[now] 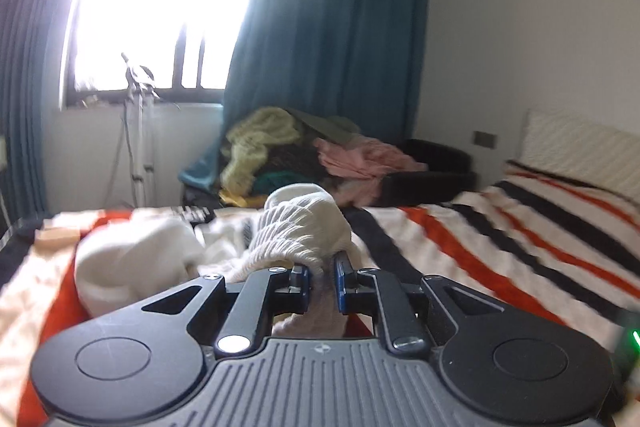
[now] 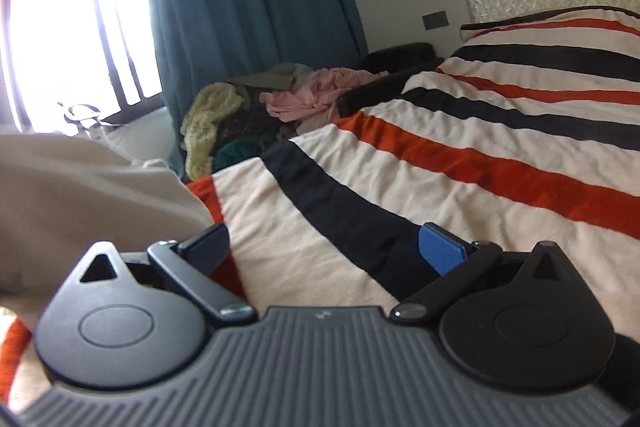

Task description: Fold clothes

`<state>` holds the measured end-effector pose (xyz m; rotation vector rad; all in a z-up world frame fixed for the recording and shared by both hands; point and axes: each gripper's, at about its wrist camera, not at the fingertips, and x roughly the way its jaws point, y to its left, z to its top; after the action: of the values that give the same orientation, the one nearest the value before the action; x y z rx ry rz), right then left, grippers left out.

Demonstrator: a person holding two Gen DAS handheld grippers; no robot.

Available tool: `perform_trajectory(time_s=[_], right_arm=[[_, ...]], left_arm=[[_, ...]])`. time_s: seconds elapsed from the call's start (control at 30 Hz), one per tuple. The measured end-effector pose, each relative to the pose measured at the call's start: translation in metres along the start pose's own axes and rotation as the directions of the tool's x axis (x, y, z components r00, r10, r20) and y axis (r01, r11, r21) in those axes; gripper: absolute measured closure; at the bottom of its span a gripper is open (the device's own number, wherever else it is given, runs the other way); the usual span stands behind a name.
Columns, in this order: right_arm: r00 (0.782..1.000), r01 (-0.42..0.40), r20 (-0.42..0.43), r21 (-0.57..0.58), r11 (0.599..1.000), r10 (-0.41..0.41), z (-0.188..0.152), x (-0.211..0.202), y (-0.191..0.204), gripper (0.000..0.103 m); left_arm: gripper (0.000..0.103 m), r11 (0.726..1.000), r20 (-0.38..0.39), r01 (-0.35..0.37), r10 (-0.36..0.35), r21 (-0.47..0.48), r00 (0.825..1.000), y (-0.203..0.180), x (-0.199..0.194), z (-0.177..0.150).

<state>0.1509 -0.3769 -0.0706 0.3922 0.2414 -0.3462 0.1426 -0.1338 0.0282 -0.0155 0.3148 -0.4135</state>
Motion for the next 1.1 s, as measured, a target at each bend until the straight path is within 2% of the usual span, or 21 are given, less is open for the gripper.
perform_trajectory(time_s=[0.13,0.23,0.37,0.43,0.5,0.6,0.7,0.8,0.87,1.0,1.1], right_arm=[[0.993,-0.119,0.024,-0.013,0.993,0.119,0.009,-0.033,0.003,0.000],[0.978,-0.204,0.021,-0.070,0.976,0.206,0.009,-0.051,0.016,0.001],[0.958,-0.286,-0.068,-0.115,0.951,0.279,0.002,-0.059,0.031,0.001],[0.945,-0.315,-0.129,-0.113,0.942,0.300,-0.003,-0.059,0.036,0.001],[0.931,-0.339,-0.177,-0.096,0.936,0.319,-0.010,-0.064,0.039,0.001],[0.907,-0.369,-0.240,-0.059,0.928,0.345,-0.024,-0.073,0.041,0.001],[0.879,-0.395,-0.300,-0.020,0.918,0.372,-0.038,-0.083,0.044,0.001],[0.845,-0.419,-0.357,0.021,0.908,0.398,-0.052,-0.093,0.047,0.001],[0.818,-0.464,-0.378,0.008,0.886,0.433,-0.056,-0.095,0.055,0.001],[0.740,-0.517,-0.486,0.030,0.856,0.464,-0.070,-0.078,0.071,0.001],[0.735,-0.449,-0.548,0.047,0.892,0.399,-0.083,-0.057,0.073,0.001]], left_arm=[[0.090,0.997,-0.058,0.066,-0.064,0.037,0.996,-0.006,-0.058,-0.050],[0.089,0.994,-0.120,0.102,-0.097,0.033,0.988,-0.001,-0.066,-0.080],[0.087,0.992,-0.168,0.125,-0.126,-0.018,0.978,0.018,-0.079,-0.101],[0.074,0.991,-0.182,0.135,-0.136,-0.020,0.974,0.027,-0.084,-0.101],[0.057,0.993,-0.184,0.122,-0.121,-0.005,0.975,0.038,-0.095,-0.103],[0.050,0.999,-0.185,0.043,-0.042,0.002,0.982,0.059,-0.105,-0.102],[0.042,0.993,-0.154,-0.025,0.008,-0.112,0.988,0.090,-0.108,-0.100],[0.041,0.972,-0.134,-0.093,0.065,-0.217,0.989,0.114,-0.102,-0.096],[0.041,0.954,-0.132,-0.112,0.077,-0.280,0.988,0.127,-0.096,-0.092],[0.041,0.920,-0.144,-0.105,0.053,-0.378,0.988,0.145,-0.082,-0.096],[0.041,0.887,-0.153,-0.093,0.026,-0.453,0.988,0.155,-0.072,-0.102]])
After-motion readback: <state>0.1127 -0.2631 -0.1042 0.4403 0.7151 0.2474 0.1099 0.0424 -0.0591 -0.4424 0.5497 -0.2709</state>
